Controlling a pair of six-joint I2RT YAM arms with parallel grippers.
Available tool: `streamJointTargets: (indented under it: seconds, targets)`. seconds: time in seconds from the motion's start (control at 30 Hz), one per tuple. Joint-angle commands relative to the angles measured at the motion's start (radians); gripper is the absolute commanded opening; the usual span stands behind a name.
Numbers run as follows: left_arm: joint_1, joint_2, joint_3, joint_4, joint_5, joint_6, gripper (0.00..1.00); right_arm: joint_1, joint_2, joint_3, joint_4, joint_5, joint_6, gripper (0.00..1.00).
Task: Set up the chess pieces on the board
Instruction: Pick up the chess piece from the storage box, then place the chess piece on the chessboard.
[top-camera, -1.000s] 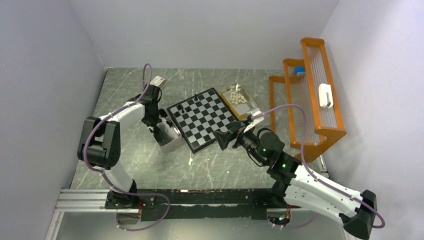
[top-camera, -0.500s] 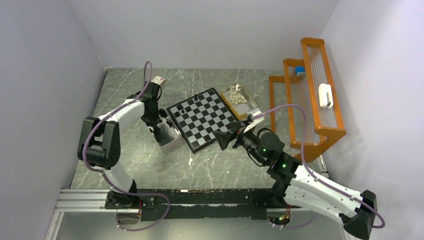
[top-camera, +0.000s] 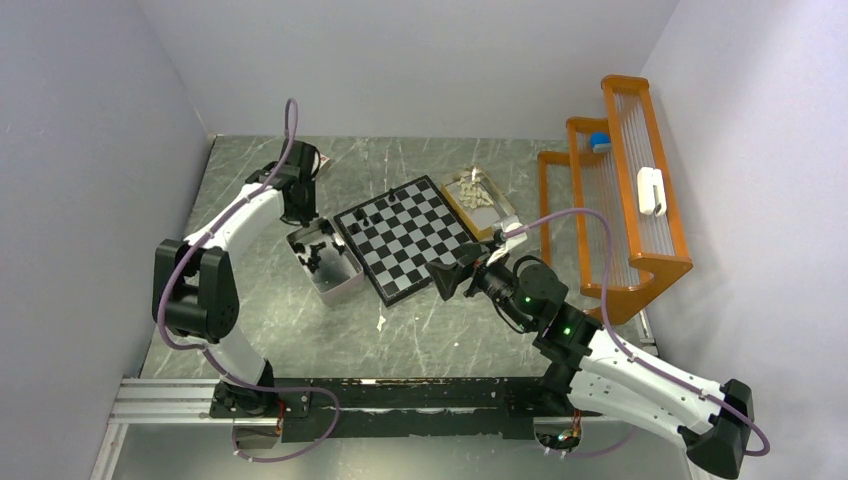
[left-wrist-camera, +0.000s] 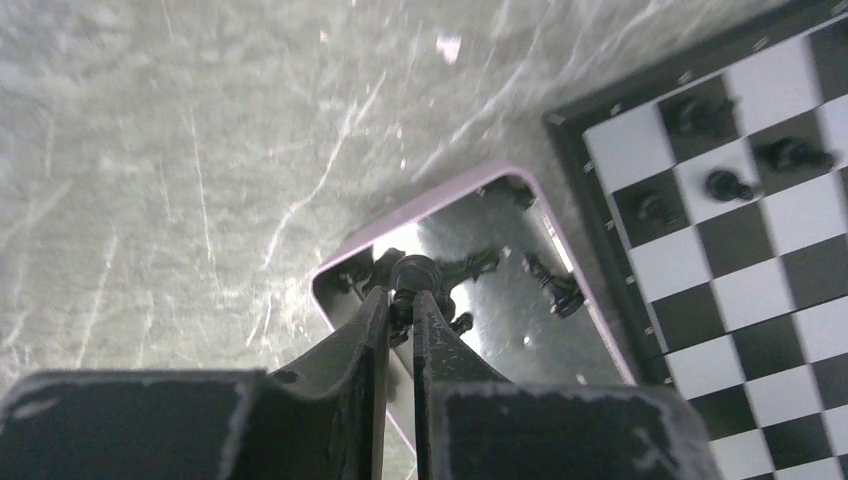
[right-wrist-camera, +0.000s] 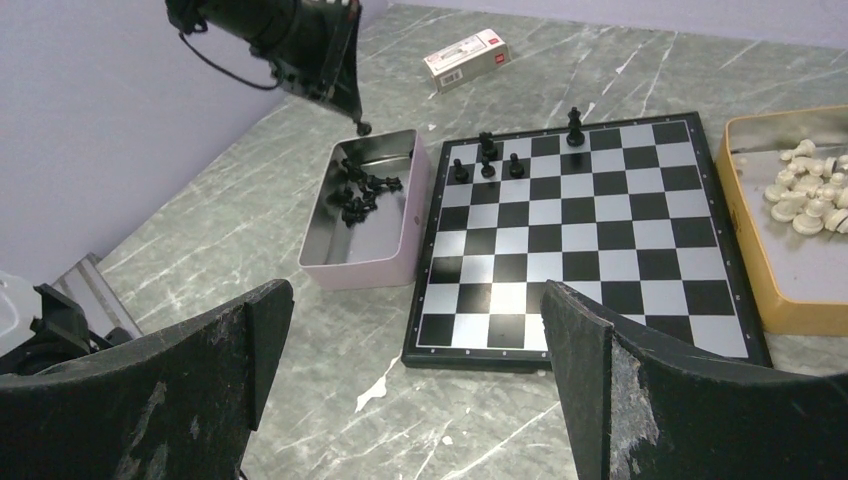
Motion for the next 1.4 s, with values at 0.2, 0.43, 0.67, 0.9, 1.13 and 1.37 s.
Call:
streamJointTargets:
  seconds: [0.2, 0.43, 0.67, 0.9, 1.13, 1.37]
  targets:
    - [-0.096, 0.075, 0.268, -0.014, -0.022, 0.065, 0.11, -0.003, 0.01, 0.022, 0.005, 0.012, -0.004, 1.0]
    - [-0.165, 0.185, 0.396, 0.005, -0.042, 0.081, 0.11, -0.003, 0.008, 0.024, -0.003, 0.02, -0.004, 1.0]
    - [-0.209, 0.28, 0.479, 0.018, 0.007, 0.063, 0.11, -0.003, 0.0, 0.022, -0.017, 0.026, -0.004, 1.0]
    - [-0.242, 0.363, 0.536, 0.014, 0.027, 0.069, 0.11, -0.003, -0.013, 0.016, -0.021, 0.034, -0.002, 1.0]
    - [-0.255, 0.422, 0.556, 0.01, 0.03, 0.073, 0.13, -0.003, -0.018, 0.016, -0.03, 0.039, -0.007, 1.0]
    - [-0.258, 0.454, 0.553, 0.01, 0.025, 0.084, 0.13, -0.003, -0.026, 0.01, -0.03, 0.044, -0.009, 1.0]
